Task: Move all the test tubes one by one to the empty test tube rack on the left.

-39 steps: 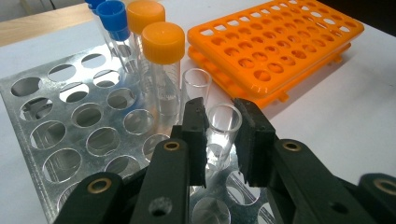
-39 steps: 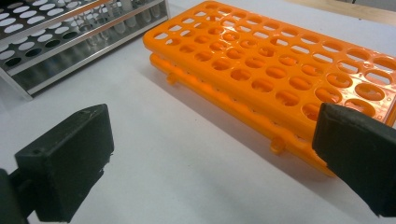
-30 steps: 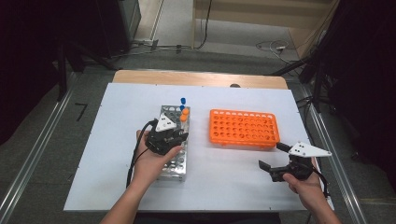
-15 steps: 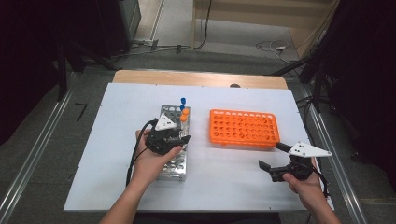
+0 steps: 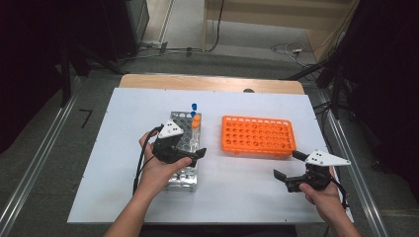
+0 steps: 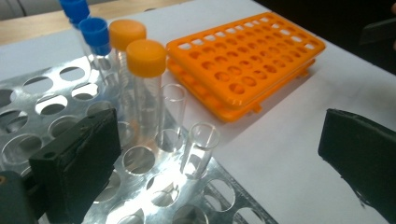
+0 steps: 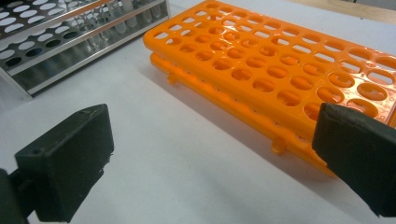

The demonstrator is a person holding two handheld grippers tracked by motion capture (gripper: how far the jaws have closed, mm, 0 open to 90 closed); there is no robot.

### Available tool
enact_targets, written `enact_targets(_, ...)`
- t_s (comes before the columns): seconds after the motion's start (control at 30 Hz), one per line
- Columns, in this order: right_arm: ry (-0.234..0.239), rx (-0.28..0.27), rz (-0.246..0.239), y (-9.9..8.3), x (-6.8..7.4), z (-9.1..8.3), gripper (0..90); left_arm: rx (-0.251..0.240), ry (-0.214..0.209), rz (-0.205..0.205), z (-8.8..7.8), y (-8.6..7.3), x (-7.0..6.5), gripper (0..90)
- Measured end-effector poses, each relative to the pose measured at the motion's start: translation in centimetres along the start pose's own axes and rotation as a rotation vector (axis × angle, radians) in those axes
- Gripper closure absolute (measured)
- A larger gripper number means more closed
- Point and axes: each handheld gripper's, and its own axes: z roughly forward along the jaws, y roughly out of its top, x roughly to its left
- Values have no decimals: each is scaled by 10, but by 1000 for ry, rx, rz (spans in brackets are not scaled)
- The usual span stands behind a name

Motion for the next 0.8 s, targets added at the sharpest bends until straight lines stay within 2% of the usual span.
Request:
enact_targets(0.27, 2, 1, -1, 0, 0, 0, 0, -67, -33, 9, -10, -1, 1, 0)
enact_targets(0.57, 0, 2, 2, 0, -1, 1, 0, -130, -20, 25, -26, -6, 5, 0)
enact_targets(0.8, -1, 0, 3, 0, -1, 0, 0, -150, -2, 11, -39, -15, 10, 0)
